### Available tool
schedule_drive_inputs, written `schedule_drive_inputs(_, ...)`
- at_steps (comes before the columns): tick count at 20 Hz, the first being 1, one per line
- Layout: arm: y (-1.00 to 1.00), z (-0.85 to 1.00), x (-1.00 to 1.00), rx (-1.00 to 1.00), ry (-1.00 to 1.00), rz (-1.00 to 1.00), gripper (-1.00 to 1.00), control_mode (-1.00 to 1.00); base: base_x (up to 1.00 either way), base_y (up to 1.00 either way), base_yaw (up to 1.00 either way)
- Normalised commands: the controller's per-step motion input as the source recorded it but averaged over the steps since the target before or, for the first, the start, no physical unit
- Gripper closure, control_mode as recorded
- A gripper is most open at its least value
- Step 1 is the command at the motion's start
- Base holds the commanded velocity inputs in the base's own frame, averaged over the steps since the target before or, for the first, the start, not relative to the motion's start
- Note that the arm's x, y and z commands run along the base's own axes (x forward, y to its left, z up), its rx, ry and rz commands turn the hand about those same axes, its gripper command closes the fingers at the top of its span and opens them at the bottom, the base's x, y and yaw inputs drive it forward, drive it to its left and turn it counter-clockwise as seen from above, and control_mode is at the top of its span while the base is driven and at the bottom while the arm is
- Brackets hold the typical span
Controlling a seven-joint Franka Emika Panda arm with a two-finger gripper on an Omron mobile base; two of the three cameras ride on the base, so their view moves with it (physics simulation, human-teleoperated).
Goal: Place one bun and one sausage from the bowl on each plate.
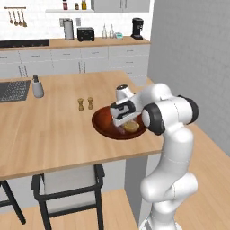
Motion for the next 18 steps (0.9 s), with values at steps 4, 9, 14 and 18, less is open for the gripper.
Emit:
schedule_drive_inputs(4,-0.05,-0.28,0.01,-0.08,0.04,0.00,1.00,-1.00,0.00,0.00,0.00)
schedule_drive_inputs(9,0.00,-0.13,0.04,-0.05,0.06,0.00,1.00,-1.00,0.00,0.00,0.00)
schedule_drive_inputs(14,0.00,0.49,-0.51,0.00,-0.03,0.00,1.00,-1.00,0.00,0.00,0.00)
schedule_drive_inputs(18,-0.32,0.59,-1.00,0.19,-0.27,0.00,1.00,-1.00,0.00,0.00,0.00)
